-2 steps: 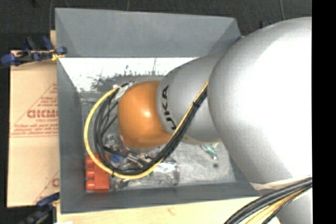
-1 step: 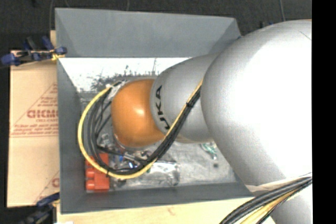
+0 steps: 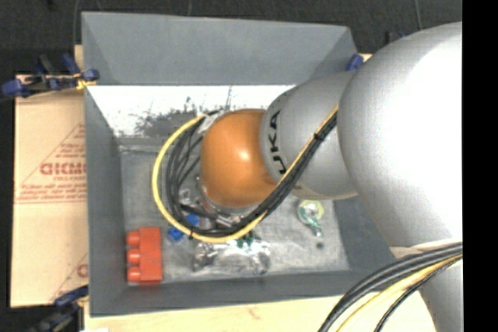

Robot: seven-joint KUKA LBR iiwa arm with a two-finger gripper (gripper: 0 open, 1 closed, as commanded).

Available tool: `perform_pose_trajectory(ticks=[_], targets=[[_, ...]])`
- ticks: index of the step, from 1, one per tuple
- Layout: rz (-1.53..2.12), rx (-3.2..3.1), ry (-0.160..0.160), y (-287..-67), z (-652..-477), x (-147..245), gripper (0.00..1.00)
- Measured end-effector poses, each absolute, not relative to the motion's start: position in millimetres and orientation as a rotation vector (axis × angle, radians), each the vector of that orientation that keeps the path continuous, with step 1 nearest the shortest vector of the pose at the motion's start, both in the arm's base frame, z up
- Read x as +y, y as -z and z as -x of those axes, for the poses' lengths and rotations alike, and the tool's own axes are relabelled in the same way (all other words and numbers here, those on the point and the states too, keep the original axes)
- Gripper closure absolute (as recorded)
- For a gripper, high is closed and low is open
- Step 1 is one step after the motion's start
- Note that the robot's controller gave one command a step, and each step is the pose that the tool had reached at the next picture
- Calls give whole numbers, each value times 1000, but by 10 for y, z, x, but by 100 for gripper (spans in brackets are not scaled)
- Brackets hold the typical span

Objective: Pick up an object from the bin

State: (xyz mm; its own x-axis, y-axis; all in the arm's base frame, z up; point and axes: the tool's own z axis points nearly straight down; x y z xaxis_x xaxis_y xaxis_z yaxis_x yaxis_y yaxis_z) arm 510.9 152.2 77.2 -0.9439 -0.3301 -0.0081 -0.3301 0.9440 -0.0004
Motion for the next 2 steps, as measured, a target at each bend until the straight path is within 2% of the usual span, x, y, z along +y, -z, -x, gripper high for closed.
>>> perform_pose_trajectory(ticks=[1,2], targets=[[528,3097,-1,-801,-5099,1547,100],[467,3095,1,-2261,-5164,1535,100]])
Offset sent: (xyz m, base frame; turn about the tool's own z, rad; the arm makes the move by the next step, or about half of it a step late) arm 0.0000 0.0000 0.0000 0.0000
